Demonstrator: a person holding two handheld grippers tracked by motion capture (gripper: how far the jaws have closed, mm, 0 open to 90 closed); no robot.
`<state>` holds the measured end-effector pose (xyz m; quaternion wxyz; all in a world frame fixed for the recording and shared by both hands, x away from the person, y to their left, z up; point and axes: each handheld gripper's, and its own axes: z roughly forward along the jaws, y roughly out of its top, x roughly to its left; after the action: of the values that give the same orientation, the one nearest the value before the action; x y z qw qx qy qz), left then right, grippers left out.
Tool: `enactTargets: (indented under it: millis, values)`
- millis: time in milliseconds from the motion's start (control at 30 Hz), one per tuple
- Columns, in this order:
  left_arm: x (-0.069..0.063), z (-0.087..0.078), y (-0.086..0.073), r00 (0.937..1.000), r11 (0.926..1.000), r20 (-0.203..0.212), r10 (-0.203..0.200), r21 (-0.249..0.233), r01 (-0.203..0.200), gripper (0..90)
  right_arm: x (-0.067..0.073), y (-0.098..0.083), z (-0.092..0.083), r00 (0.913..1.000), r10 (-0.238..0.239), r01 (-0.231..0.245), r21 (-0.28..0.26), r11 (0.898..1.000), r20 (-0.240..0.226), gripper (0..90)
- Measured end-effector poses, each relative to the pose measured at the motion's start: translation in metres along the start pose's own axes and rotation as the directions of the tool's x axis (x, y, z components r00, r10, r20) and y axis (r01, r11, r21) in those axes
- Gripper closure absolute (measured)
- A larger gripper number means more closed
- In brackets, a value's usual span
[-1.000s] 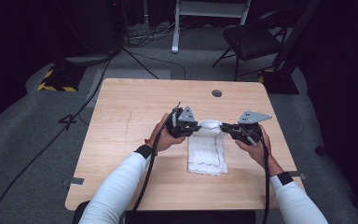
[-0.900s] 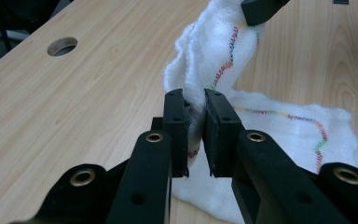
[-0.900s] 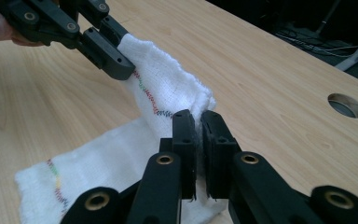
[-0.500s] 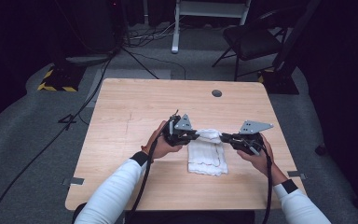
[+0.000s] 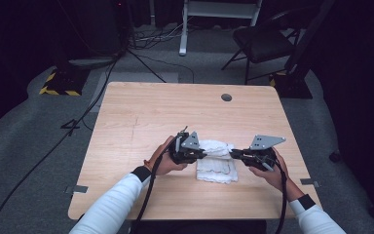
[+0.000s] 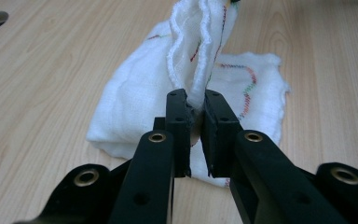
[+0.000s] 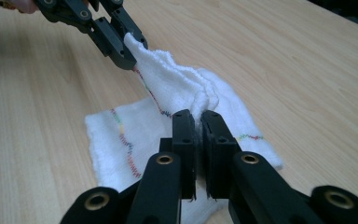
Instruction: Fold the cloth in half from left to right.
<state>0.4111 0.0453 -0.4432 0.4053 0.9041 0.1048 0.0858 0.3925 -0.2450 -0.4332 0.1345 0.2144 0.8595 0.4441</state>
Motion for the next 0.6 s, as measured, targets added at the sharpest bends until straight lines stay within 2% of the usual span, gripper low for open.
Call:
enactTargets:
  millis: [233, 600]
  values:
    - [-0.008, 0.002, -0.006, 0.9998, 0.9993, 0.013, 0.012, 0.035, -0.013, 82.3, 0.007, -0.006, 0.002, 0.9994, -0.009, 0.010, 0.027, 1.000, -0.032, 85.0]
    - [-0.020, 0.009, -0.011, 0.9991, 0.9973, 0.026, 0.032, 0.065, -0.034, 82.2, 0.015, -0.017, 0.003, 0.9978, -0.013, 0.017, 0.061, 0.998, -0.066, 84.7]
